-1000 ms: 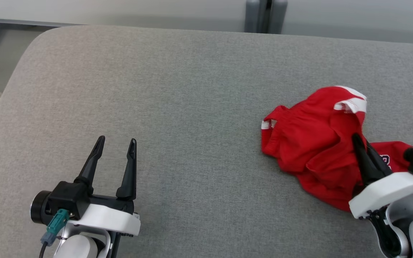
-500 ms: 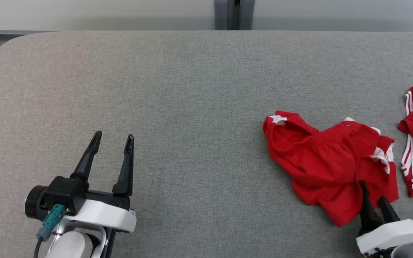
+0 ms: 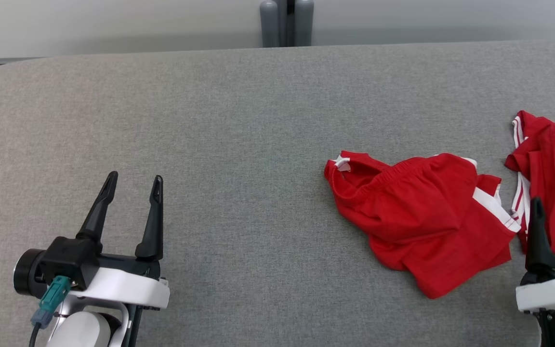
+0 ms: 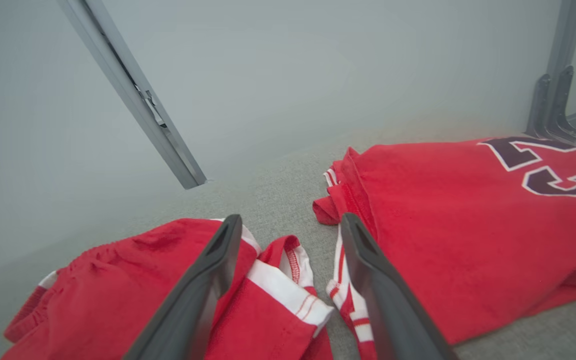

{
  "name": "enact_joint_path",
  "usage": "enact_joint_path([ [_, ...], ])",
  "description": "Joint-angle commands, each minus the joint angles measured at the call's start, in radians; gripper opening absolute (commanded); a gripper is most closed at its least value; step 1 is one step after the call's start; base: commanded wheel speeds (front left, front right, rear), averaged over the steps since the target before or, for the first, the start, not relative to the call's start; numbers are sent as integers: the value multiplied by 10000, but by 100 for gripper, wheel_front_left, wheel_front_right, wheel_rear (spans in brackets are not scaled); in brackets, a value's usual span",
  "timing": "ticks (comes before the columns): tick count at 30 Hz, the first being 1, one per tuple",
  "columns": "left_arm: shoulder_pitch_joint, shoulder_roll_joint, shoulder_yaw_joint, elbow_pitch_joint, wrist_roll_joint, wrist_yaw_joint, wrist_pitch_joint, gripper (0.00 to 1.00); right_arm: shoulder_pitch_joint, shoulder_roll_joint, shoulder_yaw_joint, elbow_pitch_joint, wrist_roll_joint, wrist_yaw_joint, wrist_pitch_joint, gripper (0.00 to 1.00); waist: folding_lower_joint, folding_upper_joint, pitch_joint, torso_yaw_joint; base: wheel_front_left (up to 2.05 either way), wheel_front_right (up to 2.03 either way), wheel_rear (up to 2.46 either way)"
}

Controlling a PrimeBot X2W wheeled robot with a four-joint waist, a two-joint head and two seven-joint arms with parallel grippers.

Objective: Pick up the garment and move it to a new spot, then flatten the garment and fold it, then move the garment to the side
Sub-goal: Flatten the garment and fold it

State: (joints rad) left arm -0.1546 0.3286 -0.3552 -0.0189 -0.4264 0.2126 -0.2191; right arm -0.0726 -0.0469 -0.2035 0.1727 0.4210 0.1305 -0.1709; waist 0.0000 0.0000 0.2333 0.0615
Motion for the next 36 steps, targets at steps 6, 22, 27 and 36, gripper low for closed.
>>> enact_joint_path([
  [6, 184, 174, 168, -186, 55, 186, -18, 100, 126, -59, 465, -2164, -1175, 6, 870, 100, 0, 0, -229, -267, 0, 0, 0],
  [22, 796, 274, -67, -304, 20, 389, 218, 100, 1280, -68, 1829, -3554, -2101, 4, 1779, 100, 0, 0, -1076, -325, 0, 0, 0],
  [27, 982, 277, -134, -376, -23, 483, 362, 100, 1426, -67, 1590, -3452, -2031, 4, 1689, 100, 0, 0, -1228, -305, 0, 0, 0],
  [36, 966, 308, -220, -521, -23, 539, 481, 100, 1438, -66, 1555, -3460, -1984, 4, 1674, 100, 0, 0, -1310, -328, 0, 0, 0],
])
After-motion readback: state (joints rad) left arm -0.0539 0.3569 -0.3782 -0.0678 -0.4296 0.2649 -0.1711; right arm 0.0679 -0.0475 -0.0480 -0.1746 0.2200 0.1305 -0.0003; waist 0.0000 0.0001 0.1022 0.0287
